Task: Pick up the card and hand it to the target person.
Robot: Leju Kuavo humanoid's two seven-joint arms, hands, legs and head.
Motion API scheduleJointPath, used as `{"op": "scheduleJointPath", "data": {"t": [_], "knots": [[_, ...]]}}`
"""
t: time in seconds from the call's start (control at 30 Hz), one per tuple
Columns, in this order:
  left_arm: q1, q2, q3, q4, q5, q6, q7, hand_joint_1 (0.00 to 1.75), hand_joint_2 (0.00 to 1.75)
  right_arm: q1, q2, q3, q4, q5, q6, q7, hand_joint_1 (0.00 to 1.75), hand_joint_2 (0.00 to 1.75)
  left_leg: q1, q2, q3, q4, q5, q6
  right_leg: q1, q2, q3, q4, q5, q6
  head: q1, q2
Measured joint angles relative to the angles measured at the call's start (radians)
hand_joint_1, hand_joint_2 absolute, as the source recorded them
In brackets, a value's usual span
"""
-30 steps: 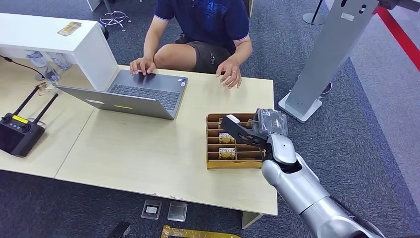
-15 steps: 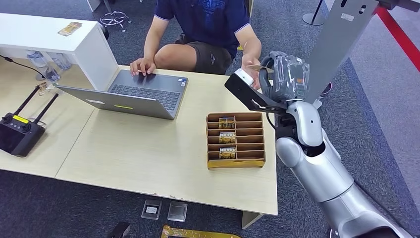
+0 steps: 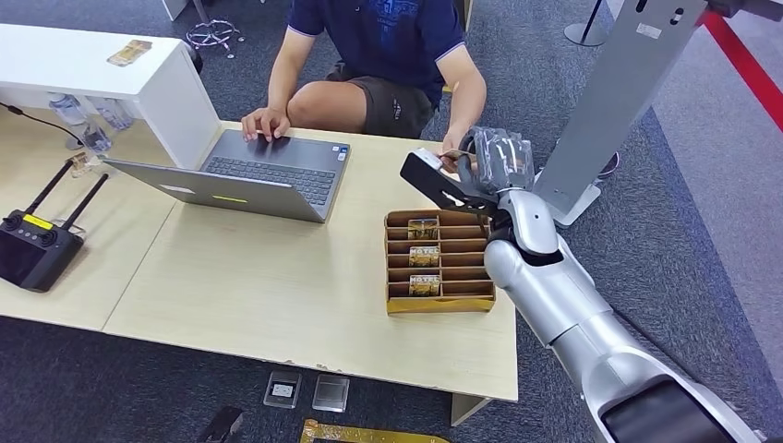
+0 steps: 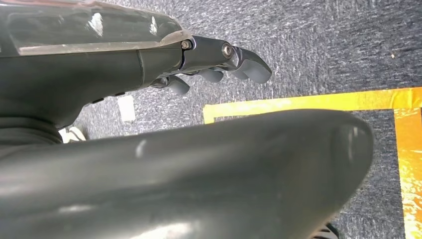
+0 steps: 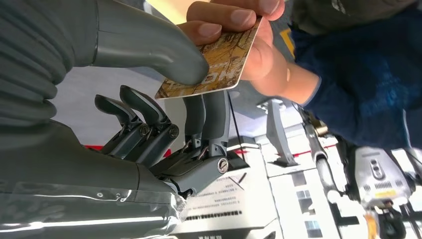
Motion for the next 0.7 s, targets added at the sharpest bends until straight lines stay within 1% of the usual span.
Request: {"op": "scheduleJointPath", "data": {"t": [0.1, 0.23, 0.47, 0.7], "knots": [[0.003, 0.0, 0.0, 0.0, 0.004, 0.001, 0.0, 0.0, 0.0, -0.005, 0.016, 0.004, 0.066, -0.004, 0.001, -0.004, 1.75, 1.75, 0.0, 0.0, 0.0, 0.0, 0.0, 0.0, 0.0, 0.0, 0.0, 0.0, 0.0, 0.0, 0.001, 0.0], [0.004, 0.0, 0.0, 0.0, 0.006, -0.006, -0.002, 0.0, 0.0, -0.007, 0.029, 0.008, 0.128, -0.007, 0.005, -0.006, 0.0, 1.75, 0.0, 0.0, 0.0, 0.0, 0.0, 0.0, 0.0, 0.0, 0.0, 0.0, 0.0, 0.0, 0.001, 0.0], [0.001, 0.0, 0.0, 0.0, 0.008, -0.019, -0.021, 0.0, 0.0, -0.012, 0.037, 0.014, 0.17, -0.01, 0.002, -0.006, 0.0, 1.75, 0.0, 0.0, 0.001, 0.0, 0.0, 0.0, 0.0, 0.0, 0.0, 0.0, 0.0, 0.0, 0.0, 0.0], [0.004, 0.0, 0.0, 0.0, 0.014, -0.016, -0.024, 0.0, 0.0, -0.031, 0.032, 0.016, 0.148, -0.036, -0.022, -0.006, 0.0, 1.75, 0.0, 0.0, 0.001, 0.0, 0.0, 0.0, 0.0, 0.0, 0.0, 0.0, 0.0, 0.0, 0.0, 0.0]]}}
